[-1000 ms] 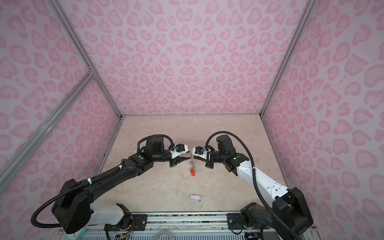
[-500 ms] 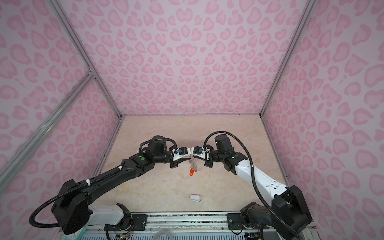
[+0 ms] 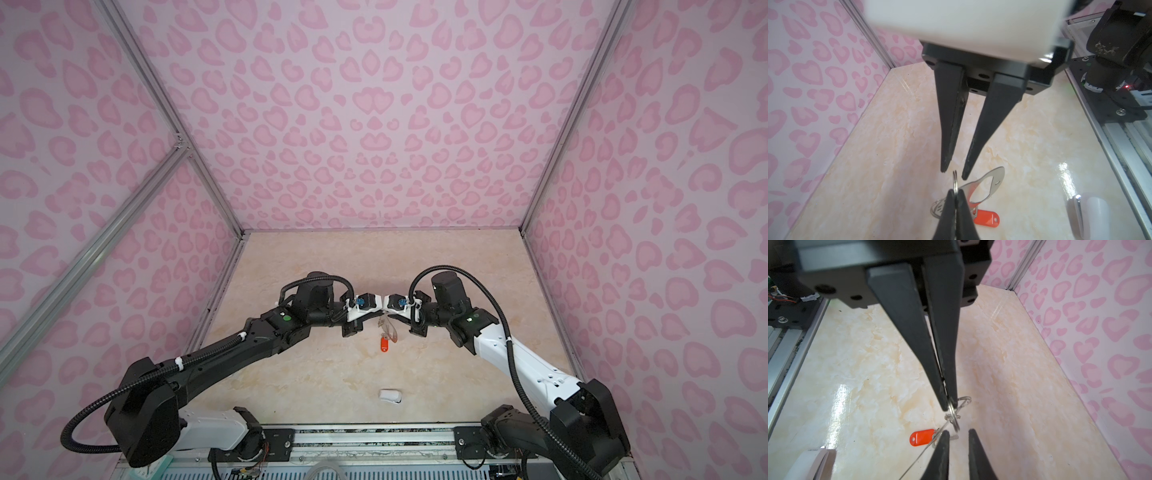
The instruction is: Put the keys on the keyring
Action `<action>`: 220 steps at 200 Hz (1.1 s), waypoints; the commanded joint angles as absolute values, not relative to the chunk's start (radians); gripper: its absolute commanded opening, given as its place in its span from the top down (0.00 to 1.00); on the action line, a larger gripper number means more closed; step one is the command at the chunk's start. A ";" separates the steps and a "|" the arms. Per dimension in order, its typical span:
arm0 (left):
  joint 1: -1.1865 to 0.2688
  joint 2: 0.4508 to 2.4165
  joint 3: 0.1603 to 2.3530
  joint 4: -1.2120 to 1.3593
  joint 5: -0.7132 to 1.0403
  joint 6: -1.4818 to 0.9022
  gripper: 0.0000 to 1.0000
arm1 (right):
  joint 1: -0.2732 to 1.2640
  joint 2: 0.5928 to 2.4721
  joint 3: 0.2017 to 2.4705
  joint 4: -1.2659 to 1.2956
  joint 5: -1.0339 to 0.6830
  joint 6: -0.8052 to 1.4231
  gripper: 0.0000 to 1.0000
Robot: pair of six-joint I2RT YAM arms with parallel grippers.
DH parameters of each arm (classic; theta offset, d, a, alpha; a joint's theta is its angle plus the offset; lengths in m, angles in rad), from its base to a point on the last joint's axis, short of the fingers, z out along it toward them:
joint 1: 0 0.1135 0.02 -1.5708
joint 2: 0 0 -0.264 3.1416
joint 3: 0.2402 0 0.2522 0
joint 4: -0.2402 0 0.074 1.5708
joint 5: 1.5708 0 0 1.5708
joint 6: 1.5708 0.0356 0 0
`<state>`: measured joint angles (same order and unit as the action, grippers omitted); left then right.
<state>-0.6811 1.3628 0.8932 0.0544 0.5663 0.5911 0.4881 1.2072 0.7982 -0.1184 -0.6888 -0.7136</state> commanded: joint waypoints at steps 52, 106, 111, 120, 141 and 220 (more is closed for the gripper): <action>-0.649 1.359 0.860 0.318 0.787 0.436 0.97 | 0.471 1.146 0.707 0.038 -0.761 -0.555 0.79; -0.650 1.369 0.833 0.425 0.796 0.373 0.97 | 0.478 1.098 0.666 0.185 -0.767 -0.440 0.79; -0.650 1.369 0.831 0.429 0.795 0.369 0.97 | 0.478 1.097 0.663 0.200 -0.772 -0.426 0.79; -0.651 1.367 0.825 0.430 0.798 0.367 0.97 | 0.478 1.096 0.660 0.221 -0.791 -0.405 0.79; -0.653 1.366 0.816 0.434 0.796 0.369 0.97 | 0.478 1.095 0.655 0.245 -0.810 -0.376 0.79; -0.660 1.379 0.822 0.427 0.819 0.390 0.97 | 0.464 1.108 0.660 0.257 -0.863 -0.333 0.90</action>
<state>-0.6590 1.3758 0.8204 0.3840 0.7822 0.3832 0.4683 1.0996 0.6582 0.2188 -0.8230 -0.3614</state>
